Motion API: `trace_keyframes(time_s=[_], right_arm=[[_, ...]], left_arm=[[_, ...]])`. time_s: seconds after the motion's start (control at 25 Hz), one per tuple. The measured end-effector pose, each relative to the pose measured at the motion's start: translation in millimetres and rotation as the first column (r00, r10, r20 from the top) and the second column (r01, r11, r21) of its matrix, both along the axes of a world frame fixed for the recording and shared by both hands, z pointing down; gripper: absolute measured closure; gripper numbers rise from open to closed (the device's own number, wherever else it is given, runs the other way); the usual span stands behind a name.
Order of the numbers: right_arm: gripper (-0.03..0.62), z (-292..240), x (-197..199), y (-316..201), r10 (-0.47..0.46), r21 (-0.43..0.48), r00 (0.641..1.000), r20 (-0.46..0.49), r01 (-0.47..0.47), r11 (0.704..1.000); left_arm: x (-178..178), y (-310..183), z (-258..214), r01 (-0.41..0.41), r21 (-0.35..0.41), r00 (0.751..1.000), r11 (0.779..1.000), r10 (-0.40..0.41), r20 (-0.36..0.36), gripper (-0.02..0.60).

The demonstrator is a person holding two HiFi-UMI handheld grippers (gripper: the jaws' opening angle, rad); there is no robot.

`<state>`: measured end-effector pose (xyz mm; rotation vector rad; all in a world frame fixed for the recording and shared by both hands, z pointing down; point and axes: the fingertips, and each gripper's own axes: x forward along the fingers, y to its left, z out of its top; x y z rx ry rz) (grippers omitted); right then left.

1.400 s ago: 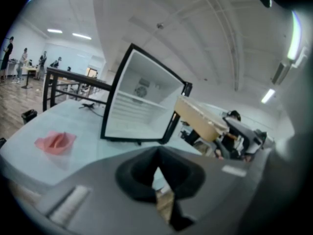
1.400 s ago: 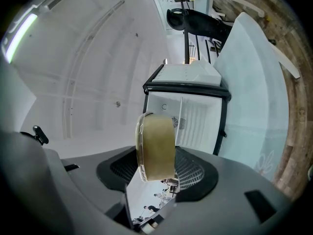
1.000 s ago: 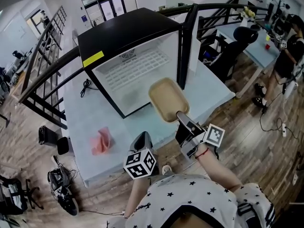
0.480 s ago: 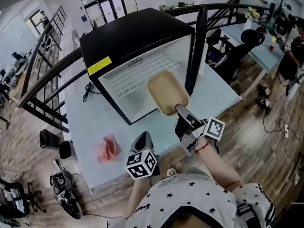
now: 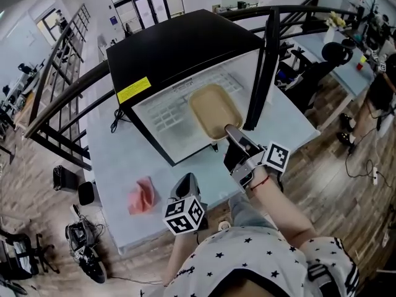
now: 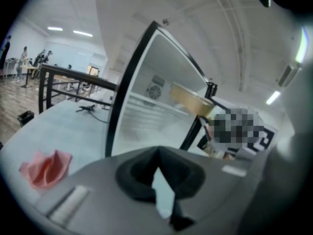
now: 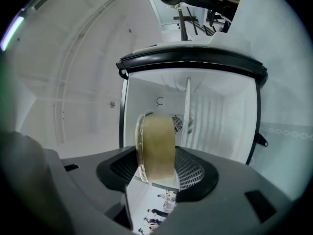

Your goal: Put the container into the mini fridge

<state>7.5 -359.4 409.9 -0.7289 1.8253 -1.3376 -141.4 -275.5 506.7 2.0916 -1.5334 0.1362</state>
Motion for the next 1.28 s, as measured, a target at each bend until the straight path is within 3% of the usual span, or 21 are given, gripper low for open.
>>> trace_keyframes(time_s=[0.56, 1.28], right_arm=[[0.361, 6.9, -4.1, -62.6, -0.036, -0.073, 0.999, 0.011, 0.036, 0.997], [0.361, 5.3, -23.8, -111.3, -0.078, -0.087, 0.997, -0.001, 0.077, 0.993]], left_arm=[[-0.2, -37.5, 2.2, 0.065, -0.008, 0.998, 0.998, -0.065, 0.010, 0.575], [-4.7, -64.4, 8.8, 0.105, -0.027, 0.994, 0.994, -0.105, 0.009, 0.575]])
